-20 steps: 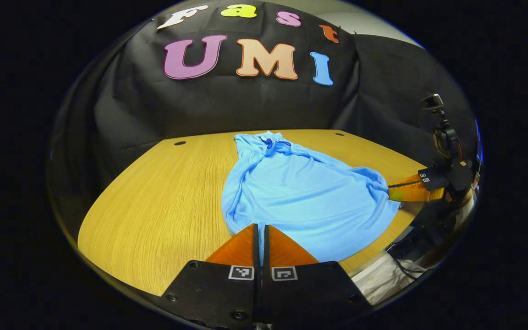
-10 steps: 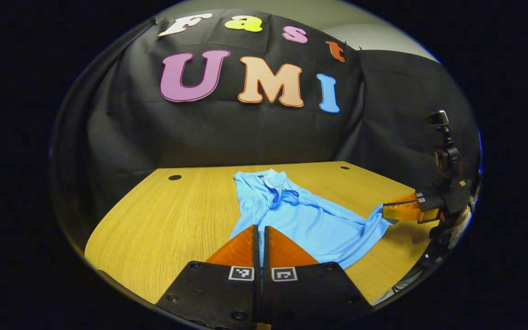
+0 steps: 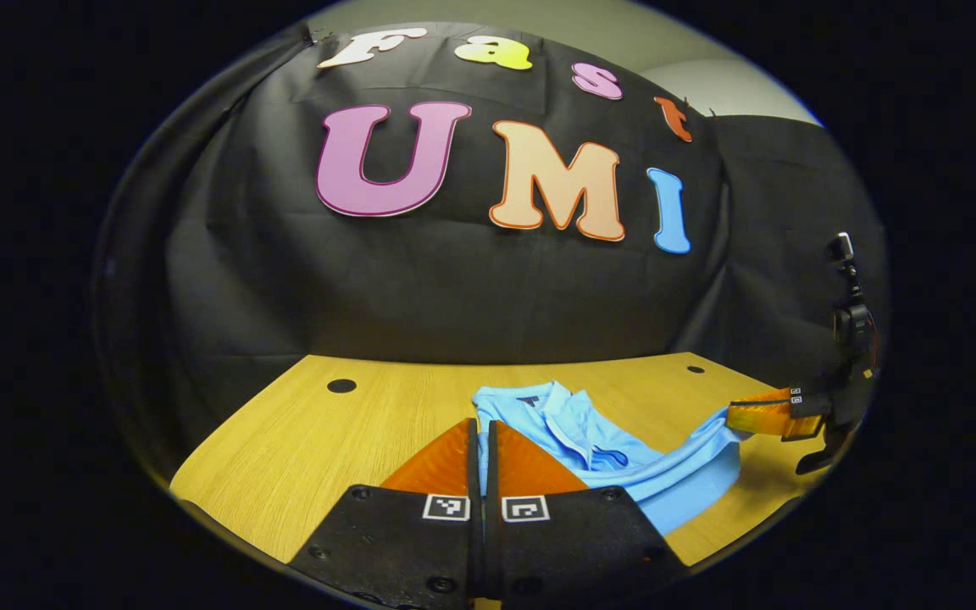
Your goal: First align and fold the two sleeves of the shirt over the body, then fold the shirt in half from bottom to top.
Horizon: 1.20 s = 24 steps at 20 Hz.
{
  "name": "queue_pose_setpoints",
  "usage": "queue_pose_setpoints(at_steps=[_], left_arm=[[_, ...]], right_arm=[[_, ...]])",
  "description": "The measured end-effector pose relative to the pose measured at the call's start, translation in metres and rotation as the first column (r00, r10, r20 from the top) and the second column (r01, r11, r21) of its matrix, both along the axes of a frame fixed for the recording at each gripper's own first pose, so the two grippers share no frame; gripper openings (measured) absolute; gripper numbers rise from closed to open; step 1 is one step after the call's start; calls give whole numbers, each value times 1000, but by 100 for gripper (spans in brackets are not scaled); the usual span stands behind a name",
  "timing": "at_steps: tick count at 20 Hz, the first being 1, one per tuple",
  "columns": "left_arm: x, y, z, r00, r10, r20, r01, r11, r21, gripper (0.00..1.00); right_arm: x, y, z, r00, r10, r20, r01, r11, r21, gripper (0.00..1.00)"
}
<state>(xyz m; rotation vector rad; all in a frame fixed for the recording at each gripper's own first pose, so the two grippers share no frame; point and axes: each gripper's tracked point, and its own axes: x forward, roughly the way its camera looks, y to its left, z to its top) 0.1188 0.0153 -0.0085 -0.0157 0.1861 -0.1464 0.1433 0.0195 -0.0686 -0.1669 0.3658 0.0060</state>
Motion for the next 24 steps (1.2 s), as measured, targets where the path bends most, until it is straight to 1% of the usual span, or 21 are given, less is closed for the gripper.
queue_pose_setpoints(at_steps=[5, 8, 9, 12, 15, 17, 19, 20, 21, 24], left_arm=[[65, 2, -8, 999, 47, -5, -47, 999, 2, 0], [104, 5, -8, 995, 90, 31, -90, 996, 7, 0], [116, 6, -9, 994, 106, 38, -107, 994, 3, 0], [144, 21, -17, 983, 182, 40, -182, 983, 10, 0], [163, 27, -31, 979, 204, 27, -205, 978, 29, 0], [170, 29, -40, 977, 213, 22, -214, 975, 57, 0], [171, 30, -44, 974, 225, 18, -225, 972, 67, 0], [174, 25, -46, 976, 216, 16, -216, 975, 53, 8], [173, 24, -45, 977, 213, 11, -213, 976, 44, 13], [158, 31, -29, 970, 241, 17, -242, 970, 40, 99]], right_arm=[[61, -29, 0, 992, -129, -2, 129, 987, 100, 2], [97, -42, -1, 984, -175, 20, 171, 976, 136, 2], [107, -44, -2, 981, -194, 28, 188, 969, 161, 2], [136, -55, -21, 969, -245, 6, 237, 943, 234, 2], [154, -61, -33, 965, -262, -9, 256, 934, 247, 2], [160, -64, -36, 964, -267, -5, 259, 931, 257, 2], [164, -65, -34, 963, -270, -5, 261, 928, 264, 4], [162, -67, -34, 965, -263, -3, 254, 932, 258, 9], [160, -69, -32, 967, -256, -3, 249, 937, 247, 32], [145, -66, -13, 976, -217, 9, 210, 953, 220, 100]])
